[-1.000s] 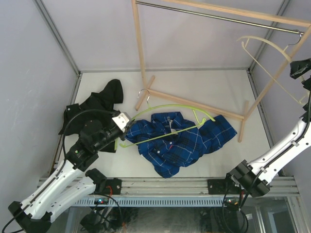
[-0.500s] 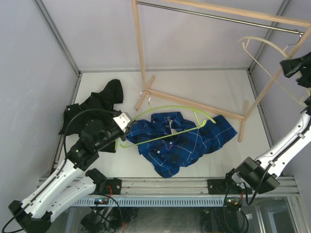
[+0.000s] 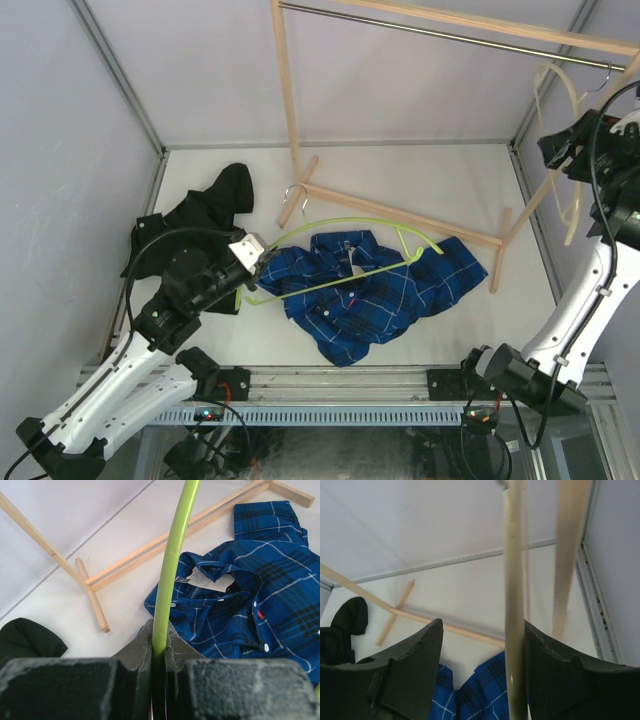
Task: Place the shirt on the hanger
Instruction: Move the hanger to the clothesline.
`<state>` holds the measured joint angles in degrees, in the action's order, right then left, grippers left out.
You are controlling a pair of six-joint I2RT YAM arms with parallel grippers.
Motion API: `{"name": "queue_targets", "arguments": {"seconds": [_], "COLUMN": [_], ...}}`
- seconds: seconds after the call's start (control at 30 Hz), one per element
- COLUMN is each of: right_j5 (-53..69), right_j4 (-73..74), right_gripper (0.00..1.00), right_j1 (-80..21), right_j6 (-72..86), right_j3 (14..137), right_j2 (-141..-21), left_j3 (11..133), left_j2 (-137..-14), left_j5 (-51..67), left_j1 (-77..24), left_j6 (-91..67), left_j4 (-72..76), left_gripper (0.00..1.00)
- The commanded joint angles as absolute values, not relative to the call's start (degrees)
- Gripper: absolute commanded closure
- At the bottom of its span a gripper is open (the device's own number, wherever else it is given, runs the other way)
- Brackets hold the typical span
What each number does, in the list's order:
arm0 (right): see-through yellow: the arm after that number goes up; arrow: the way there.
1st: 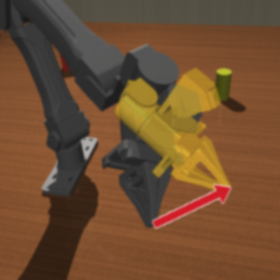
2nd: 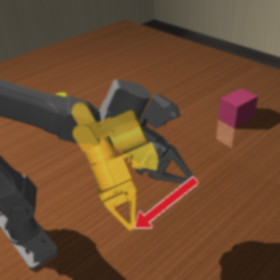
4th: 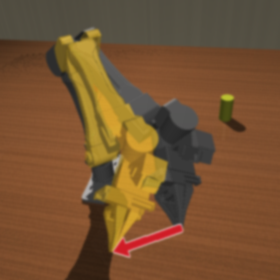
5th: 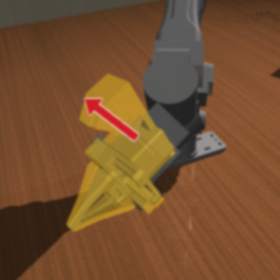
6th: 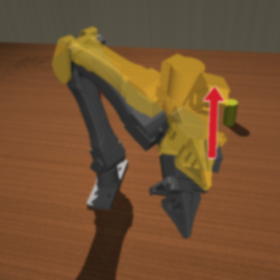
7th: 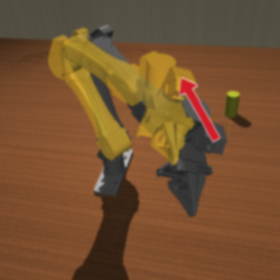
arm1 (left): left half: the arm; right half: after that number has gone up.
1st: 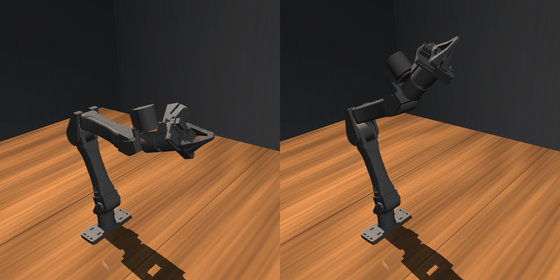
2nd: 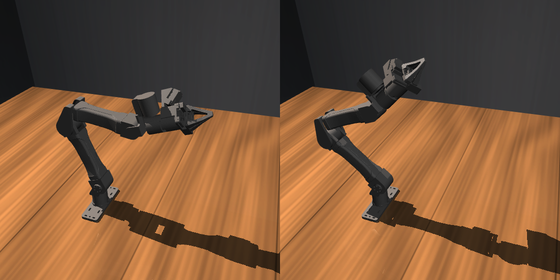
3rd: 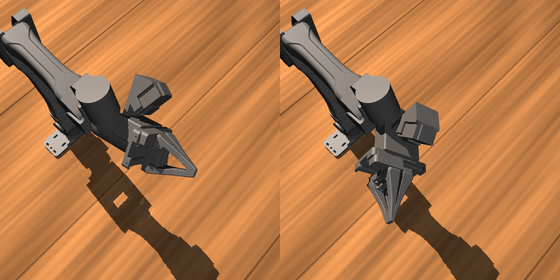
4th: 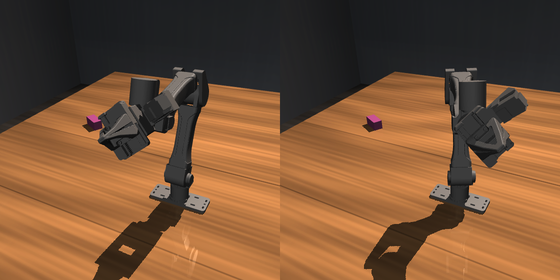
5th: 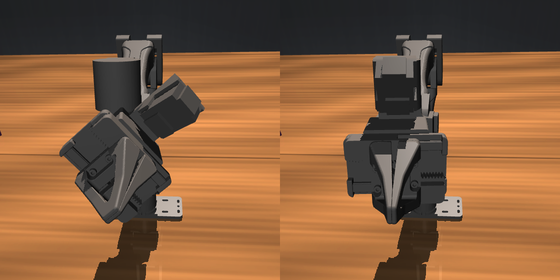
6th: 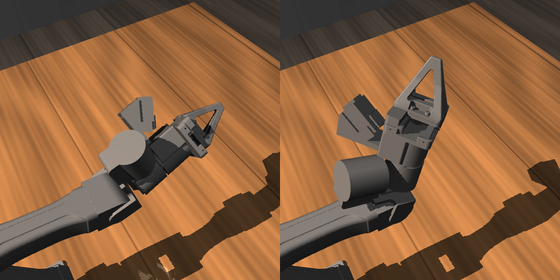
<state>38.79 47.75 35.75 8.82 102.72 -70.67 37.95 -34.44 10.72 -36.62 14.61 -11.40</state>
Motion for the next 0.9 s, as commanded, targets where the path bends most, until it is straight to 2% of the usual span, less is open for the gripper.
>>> {"name": "queue_targets", "arguments": {"seconds": [0.0, 0.03, 0.17, 0.4, 0.53, 0.87], "right_j5": [30.0, 28.9, 23.0, 16.9, 14.0, 8.5], "right_j4": [49.5, 49.5, 50.0, 48.8, 48.0, 45.4], "right_gripper": [0.42, 0.42, 0.55, 0.85, 0.90, 0.92], "right_j1": [30.9, 29.7, 25.0, 19.7, 14.7, -3.9], "right_j6": [5.3, 4.7, 3.3, 3.4, 3.9, 8.9], "right_j3": [100.9, 100.2, 99.3, 99.6, 100.6, 107.5], "right_j2": [-67.3, -66.7, -65.3, -67.1, -68.4, -78.7], "left_j3": [41.9, 42.0, 42.0, 41.5, 41.1, 40.7], "left_j2": [-33.5, -33.4, -33.1, -31.1, -30.1, -28.7], "left_j5": [11.7, 11.7, 11.3, 9.0, 8.2, 7.0], "left_j1": [-36.7, -36.7, -36.7, -36.7, -36.7, -36.7], "left_j6": [13.7, 13.7, 13.7, 14.2, 14.2, 14.4], "left_j4": [-8.5, -8.5, -8.5, -8.5, -8.3, -7.8], "left_gripper": [1.00, 1.00, 1.00, 1.00, 1.00, 1.00]}}
